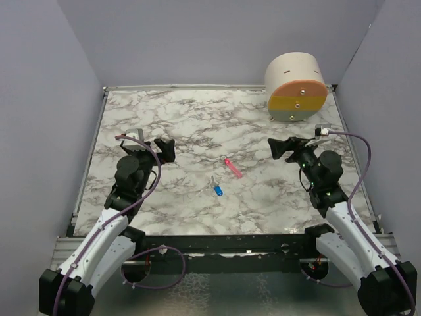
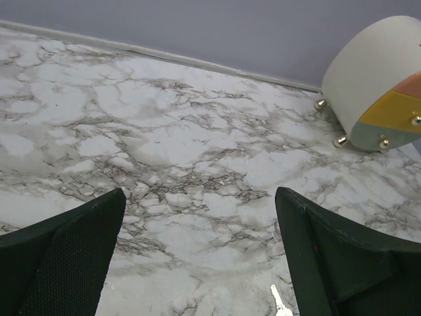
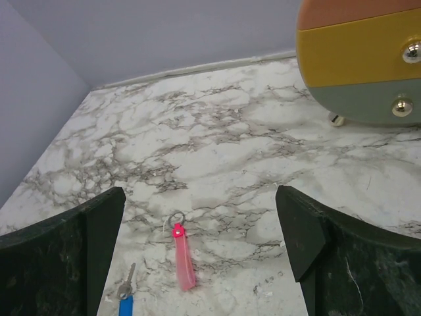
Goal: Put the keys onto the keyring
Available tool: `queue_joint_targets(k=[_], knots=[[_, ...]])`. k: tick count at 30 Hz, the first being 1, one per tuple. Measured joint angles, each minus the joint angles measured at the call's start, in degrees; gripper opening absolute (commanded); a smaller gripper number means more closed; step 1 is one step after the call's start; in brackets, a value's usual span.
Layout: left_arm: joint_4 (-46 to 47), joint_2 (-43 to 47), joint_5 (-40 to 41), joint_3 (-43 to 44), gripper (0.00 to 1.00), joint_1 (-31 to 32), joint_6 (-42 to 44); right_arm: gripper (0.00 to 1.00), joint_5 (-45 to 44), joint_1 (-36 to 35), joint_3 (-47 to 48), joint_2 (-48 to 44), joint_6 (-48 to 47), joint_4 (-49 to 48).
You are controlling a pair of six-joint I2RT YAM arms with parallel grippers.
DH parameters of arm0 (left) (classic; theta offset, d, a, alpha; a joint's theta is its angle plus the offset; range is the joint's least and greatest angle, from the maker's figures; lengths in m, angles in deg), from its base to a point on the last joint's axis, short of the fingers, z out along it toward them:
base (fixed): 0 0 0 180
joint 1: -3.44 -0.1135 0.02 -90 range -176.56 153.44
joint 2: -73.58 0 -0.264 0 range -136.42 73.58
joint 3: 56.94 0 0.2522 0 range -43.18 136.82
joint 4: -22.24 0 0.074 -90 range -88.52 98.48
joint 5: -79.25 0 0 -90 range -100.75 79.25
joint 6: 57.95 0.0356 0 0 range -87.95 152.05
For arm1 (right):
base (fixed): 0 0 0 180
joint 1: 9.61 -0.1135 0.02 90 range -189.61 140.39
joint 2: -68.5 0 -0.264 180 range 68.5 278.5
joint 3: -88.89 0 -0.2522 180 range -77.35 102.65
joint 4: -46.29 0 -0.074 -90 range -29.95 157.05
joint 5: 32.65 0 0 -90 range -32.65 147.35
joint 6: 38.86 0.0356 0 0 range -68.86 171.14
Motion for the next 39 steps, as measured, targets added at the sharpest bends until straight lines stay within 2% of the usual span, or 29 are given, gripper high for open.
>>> queue_joint_targets(k=[15, 18, 25, 28, 34, 39], knots=[[-0.6, 2.0, 1.7, -0.3, 0.99, 0.0, -1.8, 1.0, -1.9, 0.0, 0.0, 0.8, 0.0, 1.9], [-1.1, 0.9, 1.6, -0.2, 0.99, 0.0, -1.9, 0.97, -1.9, 0.0, 0.1, 1.8, -0.6, 2.4], [-2.8, -2.4, -2.0, 0.1, 0.99, 0.1, -1.4, 0.96, 1.9, -0.8, 4.5, 11.8, -3.5, 3.6], [-3.2, -2.7, -2.7, 0.1, 0.99, 0.8, -1.5, 0.96, 0.7, -6.0, 6.5, 17.2, -5.4, 4.3], [-3.1, -4.1, -0.9, 0.1, 0.97, 8.5, -1.8, 0.91, -6.4, -21.8, 13.2, 28.8, -9.0, 6.9], [-3.1, -6.6, 0.2, -0.6, 0.91, 11.5, -2.4, 0.85, -10.0, -26.8, 13.4, 34.6, -9.7, 6.8]])
